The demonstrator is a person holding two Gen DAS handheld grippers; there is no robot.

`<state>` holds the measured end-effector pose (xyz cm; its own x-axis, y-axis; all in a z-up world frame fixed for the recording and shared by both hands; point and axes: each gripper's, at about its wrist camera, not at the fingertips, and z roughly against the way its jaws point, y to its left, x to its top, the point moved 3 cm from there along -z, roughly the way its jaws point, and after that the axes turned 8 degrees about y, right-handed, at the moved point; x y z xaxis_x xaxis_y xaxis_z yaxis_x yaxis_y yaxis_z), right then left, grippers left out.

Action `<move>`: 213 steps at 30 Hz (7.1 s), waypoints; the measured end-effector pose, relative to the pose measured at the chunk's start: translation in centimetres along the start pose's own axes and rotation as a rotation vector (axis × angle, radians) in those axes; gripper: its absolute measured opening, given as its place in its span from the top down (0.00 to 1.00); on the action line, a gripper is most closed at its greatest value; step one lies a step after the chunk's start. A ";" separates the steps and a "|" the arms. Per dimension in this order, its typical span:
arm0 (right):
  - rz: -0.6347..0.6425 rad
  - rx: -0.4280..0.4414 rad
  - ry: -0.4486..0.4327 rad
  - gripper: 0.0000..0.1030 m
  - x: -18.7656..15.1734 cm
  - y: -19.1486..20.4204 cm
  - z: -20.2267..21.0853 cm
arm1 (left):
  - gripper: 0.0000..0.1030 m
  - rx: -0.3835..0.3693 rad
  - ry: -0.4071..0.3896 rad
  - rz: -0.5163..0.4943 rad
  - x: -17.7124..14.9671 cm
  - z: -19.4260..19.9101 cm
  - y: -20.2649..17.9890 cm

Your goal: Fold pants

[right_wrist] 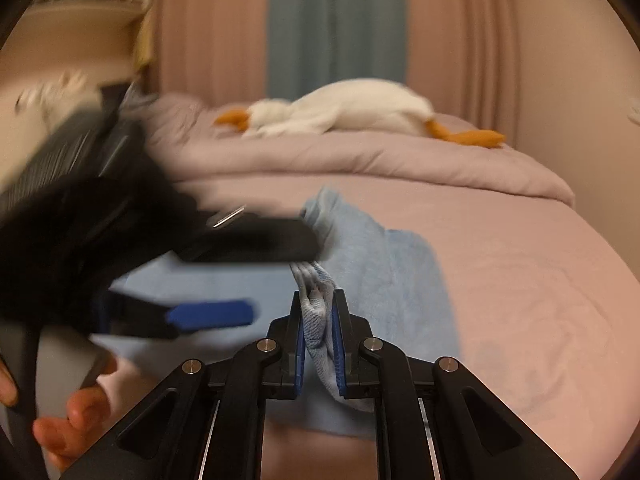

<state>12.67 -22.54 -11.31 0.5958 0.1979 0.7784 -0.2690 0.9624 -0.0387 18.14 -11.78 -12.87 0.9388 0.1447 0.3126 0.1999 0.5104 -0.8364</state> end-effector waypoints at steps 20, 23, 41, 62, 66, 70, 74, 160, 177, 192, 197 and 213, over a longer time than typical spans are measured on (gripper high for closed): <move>0.205 0.113 0.121 0.75 0.6 9.6 -6.5 | 0.66 0.490 -0.017 -0.080 2.7 6.1 9.5; 0.166 0.186 0.208 0.63 -0.2 8.8 -7.5 | 0.62 0.482 -0.035 -0.070 2.1 7.5 10.4; -0.237 0.143 0.211 0.76 5.4 -7.6 -7.2 | 0.61 0.547 0.078 -0.349 -0.3 1.0 4.4; -0.021 -0.019 0.260 0.85 -3.1 -1.6 -4.8 | 0.79 0.443 0.062 -0.193 -2.5 4.6 7.2; -0.076 -0.034 0.360 0.85 -1.6 -1.1 -4.9 | 0.75 0.382 0.043 -0.126 -3.4 7.0 7.3; -0.072 0.100 0.346 0.85 -1.0 1.6 -3.2 | 0.61 0.413 -0.015 -0.106 -6.0 11.0 7.9; -0.020 0.171 0.288 0.85 -0.9 5.4 -1.9 | 0.49 0.438 -0.104 -0.020 -8.3 15.8 9.7; -0.988 0.849 0.253 0.45 -6.1 -1.4 -3.4 | 0.74 0.721 -0.192 -0.445 -0.1 10.2 0.5; -1.025 0.682 0.391 0.21 -0.8 1.1 -5.6 | 0.34 0.650 -0.131 -0.151 -5.3 15.5 9.5; -0.700 0.410 0.107 0.78 3.7 -1.0 1.5 | 0.34 0.593 -0.148 -0.049 -9.1 18.0 9.9; -0.815 0.341 0.135 0.78 0.0 -5.7 1.4 | 0.34 0.596 -0.131 -0.051 -8.5 17.2 10.2; -0.740 0.252 0.168 0.43 -3.2 -8.8 0.2 | 0.34 0.613 -0.085 -0.095 -4.0 13.0 8.1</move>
<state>12.93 -31.67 -13.35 0.7870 -0.4311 0.4413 0.0900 0.7879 0.6092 12.35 2.79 -15.03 0.8942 0.1284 0.4289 0.0609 0.9142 -0.4006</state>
